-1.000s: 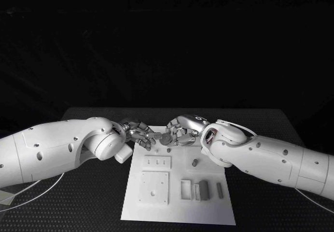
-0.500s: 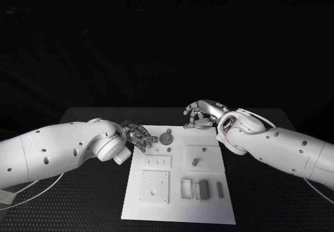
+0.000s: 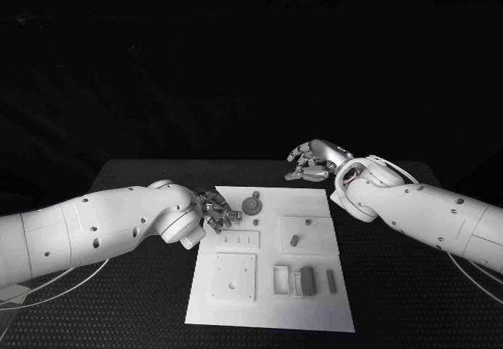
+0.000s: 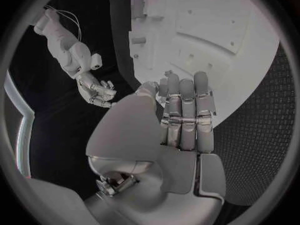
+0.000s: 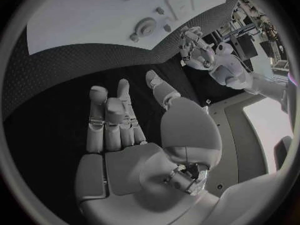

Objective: Assemble the parts on the task board

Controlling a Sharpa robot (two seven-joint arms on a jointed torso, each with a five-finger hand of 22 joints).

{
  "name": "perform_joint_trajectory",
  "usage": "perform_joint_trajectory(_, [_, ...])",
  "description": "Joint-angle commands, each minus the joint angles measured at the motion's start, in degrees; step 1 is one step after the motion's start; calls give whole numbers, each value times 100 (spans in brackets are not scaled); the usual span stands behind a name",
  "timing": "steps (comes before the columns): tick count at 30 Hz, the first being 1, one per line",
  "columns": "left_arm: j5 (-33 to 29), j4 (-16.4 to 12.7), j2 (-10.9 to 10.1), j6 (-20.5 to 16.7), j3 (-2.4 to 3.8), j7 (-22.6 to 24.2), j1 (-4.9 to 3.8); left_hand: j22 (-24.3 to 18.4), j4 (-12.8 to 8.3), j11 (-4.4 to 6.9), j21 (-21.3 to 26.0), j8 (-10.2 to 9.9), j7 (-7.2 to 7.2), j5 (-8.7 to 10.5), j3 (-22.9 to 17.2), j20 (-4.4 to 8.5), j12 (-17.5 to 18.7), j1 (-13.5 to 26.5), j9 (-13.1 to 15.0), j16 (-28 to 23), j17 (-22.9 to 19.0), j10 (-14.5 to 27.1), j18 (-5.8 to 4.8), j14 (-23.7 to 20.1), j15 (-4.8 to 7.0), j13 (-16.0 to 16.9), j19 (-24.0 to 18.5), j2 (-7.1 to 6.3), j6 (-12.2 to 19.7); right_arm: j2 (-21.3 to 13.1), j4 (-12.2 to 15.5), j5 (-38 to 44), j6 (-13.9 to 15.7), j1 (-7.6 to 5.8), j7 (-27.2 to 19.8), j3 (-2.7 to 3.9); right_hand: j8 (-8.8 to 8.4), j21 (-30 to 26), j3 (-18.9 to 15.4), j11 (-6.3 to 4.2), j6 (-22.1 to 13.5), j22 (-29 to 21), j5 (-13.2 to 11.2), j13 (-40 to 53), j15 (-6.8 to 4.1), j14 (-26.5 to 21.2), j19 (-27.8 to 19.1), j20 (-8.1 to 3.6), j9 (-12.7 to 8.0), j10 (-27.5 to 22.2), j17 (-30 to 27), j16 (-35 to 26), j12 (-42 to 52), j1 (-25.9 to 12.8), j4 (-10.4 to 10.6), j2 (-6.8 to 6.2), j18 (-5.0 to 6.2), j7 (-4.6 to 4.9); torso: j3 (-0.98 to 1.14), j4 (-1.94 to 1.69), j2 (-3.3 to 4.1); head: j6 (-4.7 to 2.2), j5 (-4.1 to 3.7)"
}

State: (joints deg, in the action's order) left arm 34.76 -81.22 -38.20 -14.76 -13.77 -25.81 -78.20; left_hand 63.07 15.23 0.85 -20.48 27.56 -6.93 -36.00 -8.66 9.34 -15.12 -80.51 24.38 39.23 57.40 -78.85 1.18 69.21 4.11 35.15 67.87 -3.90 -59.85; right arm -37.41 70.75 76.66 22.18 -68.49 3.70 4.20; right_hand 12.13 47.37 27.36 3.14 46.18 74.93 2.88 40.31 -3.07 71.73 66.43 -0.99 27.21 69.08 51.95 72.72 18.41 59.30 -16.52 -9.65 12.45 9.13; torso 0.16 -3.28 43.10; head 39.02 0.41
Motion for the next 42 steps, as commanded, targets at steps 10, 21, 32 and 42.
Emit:
perform_joint_trajectory(10, [272, -46, 135, 738, 5, -288, 75, 555, -3110, 128, -247, 687, 626, 23, -2324, 179, -811, 3044, 931, 1300, -1089, 67, 102, -99, 162, 95, 333, 405, -536, 50, -161, -230, -147, -2, -50, 2, 0, -35, -66, 18, -35, 74, 12, 27, -1, -49, -18, -22, -4, -28, 9, -32, -24, 34, 0, 43, 255, 73, 33, 65, -86, 42, 23])
perform_joint_trajectory(21, [1100, -52, 143, 764, 5, -287, 118, 615, -3142, 135, -261, 763, 631, 31, -2393, 201, -890, 3077, 932, 1441, -1223, 97, 96, -142, 182, 85, 345, 396, -501, 42, -150, -242, -190, -2, -52, 2, 2, -43, -92, 20, -36, 74, 12, 43, 2, -58, -28, -17, -5, -37, 10, -37, -32, 36, 4, 64, 255, 76, 30, 53, -75, 132, -2])
perform_joint_trajectory(32, [2547, -21, 193, 693, 6, -286, 259, 635, -3143, 132, -253, 792, 626, 84, -2426, 208, -922, 3046, 922, 1497, -1318, 121, 91, -166, 188, 68, 346, 384, -472, 35, -132, -251, -206, -1, -53, 1, 3, -47, -111, 21, -36, 73, 11, 56, 4, -62, -32, -13, -7, -41, 11, -40, -37, 29, 8, 84, 255, 77, 23, 68, -67, 161, -38])
perform_joint_trajectory(42, [3169, 2, 233, 657, 7, -290, 312, 644, -3142, 134, -252, 807, 627, 93, -2438, 212, -940, 3030, 917, 1526, -1365, 122, 89, -166, 193, 60, 354, 379, -469, 31, -89, -251, -215, 0, -49, 1, 4, -52, -124, 21, -37, 73, 12, 69, 4, -66, -36, -12, -9, -46, 13, -43, -44, 46, 0, 102, 255, 76, 12, 51, -74, 181, -46])
